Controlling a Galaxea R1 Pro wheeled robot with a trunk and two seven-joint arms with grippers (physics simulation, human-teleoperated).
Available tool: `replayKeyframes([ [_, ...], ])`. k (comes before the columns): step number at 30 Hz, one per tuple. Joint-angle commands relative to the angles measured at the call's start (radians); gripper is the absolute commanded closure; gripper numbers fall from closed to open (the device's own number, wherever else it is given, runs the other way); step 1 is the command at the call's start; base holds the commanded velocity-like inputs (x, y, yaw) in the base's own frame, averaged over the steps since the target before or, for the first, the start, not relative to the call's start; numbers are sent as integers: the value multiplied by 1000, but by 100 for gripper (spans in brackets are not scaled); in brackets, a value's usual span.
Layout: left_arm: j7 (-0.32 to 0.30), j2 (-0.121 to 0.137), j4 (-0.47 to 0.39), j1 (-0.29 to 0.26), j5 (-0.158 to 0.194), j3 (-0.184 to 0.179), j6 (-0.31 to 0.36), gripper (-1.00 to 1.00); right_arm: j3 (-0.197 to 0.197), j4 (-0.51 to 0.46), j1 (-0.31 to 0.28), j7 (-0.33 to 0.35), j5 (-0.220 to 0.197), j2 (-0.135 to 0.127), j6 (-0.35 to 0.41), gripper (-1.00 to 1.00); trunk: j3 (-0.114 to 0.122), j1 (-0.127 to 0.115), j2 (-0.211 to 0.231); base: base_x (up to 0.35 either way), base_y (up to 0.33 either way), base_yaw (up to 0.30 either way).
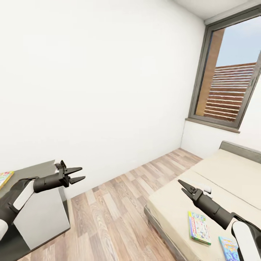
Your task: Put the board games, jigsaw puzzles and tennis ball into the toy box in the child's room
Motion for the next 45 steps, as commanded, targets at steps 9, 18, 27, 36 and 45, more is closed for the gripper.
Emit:
replayKeyframes([
  [9, -2, 0, 0, 0, 3, -3, 6, -100, -2, 4, -1, 2, 1, 0, 6, -100, 4, 0, -1, 0, 0, -275],
  [18, -2, -1, 0, 0, 3, -4, 5, -100, -2, 4, -1, 2, 0, 0, 5, -100, 7, 0, -1, 0, 0, -275],
  [27, -2, -1, 1, 0, 3, -4, 5, -100, -2, 4, -1, 3, 1, 0, -6, -100, 11, 0, -1, 0, 0, -275],
  [36, -2, 0, 2, 0, 3, -3, 5, -100, -1, 4, -1, 4, 0, 0, -25, -100, 15, 0, -1, 0, 0, -275],
  [45, -2, -2, 2, 0, 2, -3, 5, -100, -2, 4, -1, 4, 0, 0, -26, -100, 19, 0, -1, 0, 0, -275],
])
